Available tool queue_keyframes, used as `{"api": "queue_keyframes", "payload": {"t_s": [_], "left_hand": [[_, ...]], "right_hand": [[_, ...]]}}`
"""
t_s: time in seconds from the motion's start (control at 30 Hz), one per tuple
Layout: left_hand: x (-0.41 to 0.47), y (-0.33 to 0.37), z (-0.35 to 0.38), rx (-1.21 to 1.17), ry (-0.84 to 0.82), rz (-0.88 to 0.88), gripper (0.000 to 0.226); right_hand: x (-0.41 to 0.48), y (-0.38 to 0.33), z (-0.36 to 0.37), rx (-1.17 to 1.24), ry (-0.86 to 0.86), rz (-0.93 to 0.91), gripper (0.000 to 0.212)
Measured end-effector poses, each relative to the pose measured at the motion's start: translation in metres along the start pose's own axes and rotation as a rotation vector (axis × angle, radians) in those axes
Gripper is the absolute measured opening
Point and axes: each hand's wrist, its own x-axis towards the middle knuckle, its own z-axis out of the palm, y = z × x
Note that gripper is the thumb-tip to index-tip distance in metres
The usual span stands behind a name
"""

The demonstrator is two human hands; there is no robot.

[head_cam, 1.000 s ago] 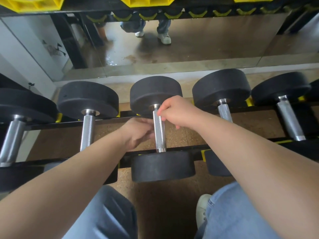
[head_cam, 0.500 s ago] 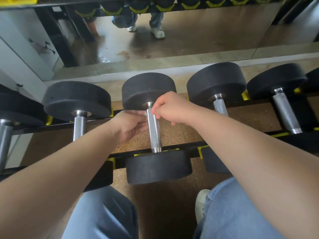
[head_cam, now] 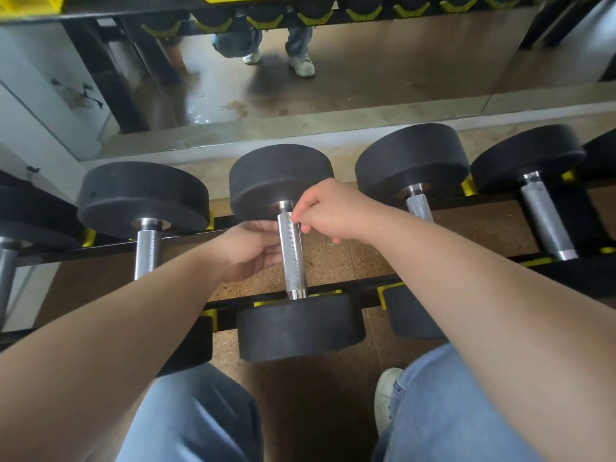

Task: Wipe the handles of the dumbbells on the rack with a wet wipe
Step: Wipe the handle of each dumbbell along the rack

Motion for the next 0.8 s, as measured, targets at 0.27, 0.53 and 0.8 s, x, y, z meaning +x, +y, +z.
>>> {"api": "queue_keyframes", "payload": {"t_s": [0.27, 0.53, 0.8], "left_hand": [[-0.023, -0.012, 0.002, 0.236, -0.095, -0.181, 0.021], [-0.047, -0.002, 0.014, 0.307, 0.218, -0.002, 0.012], [-0.050, -0.008, 0.024, 0.033, 0.438, 0.062, 0.005]], "right_hand": [[-0.004, 0.002, -0.006, 0.005, -0.024, -0.010, 0.026], [-0.003, -0.001, 0.002, -0.034, -0.033, -0.012, 0.028], [-0.001, -0.006, 0.009, -0.082, -0.026, -0.001, 0.031]]}}
